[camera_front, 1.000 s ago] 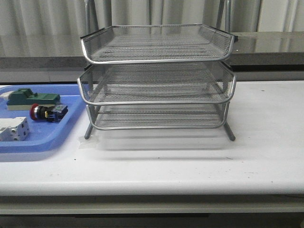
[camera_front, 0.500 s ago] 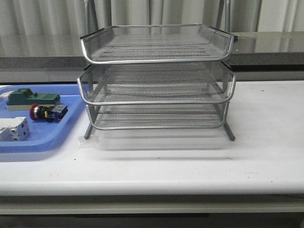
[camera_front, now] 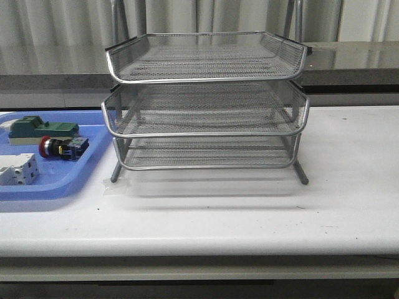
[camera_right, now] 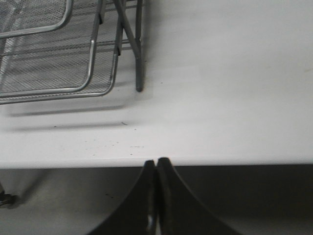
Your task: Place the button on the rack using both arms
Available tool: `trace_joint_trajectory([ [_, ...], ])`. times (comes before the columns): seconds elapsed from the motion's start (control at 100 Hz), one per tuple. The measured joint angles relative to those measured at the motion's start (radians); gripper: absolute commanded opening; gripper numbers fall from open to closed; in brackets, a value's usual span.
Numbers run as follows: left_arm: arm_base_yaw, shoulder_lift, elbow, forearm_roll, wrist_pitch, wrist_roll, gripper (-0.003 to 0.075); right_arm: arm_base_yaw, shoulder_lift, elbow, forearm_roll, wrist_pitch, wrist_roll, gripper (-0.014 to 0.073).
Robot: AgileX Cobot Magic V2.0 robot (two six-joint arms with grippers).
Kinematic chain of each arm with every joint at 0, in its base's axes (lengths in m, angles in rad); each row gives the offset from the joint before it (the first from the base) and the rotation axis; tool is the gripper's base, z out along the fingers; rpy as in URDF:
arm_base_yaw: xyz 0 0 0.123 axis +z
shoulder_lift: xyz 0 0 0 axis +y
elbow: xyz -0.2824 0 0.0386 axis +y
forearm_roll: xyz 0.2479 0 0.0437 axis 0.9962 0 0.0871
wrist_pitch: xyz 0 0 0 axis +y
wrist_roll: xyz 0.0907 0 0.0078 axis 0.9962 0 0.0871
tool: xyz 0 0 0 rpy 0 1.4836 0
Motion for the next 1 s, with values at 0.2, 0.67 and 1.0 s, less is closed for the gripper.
trace_joint_trajectory([
  [0.2,0.0,0.0,0.0,0.0,0.0,0.0,-0.002,0.0,0.065,0.0,0.118,-0.02,0.0,0.0338],
  [0.67,0.0,0.0,0.0,0.0,0.0,0.0,-0.002,0.013,0.297,0.0,0.374,-0.221,-0.036,0.0498],
  [1.0,0.0,0.0,0.0,0.0,0.0,0.0,-0.002,0.122,0.5,-0.002,0.653,-0.364,-0.255,0.0498],
])
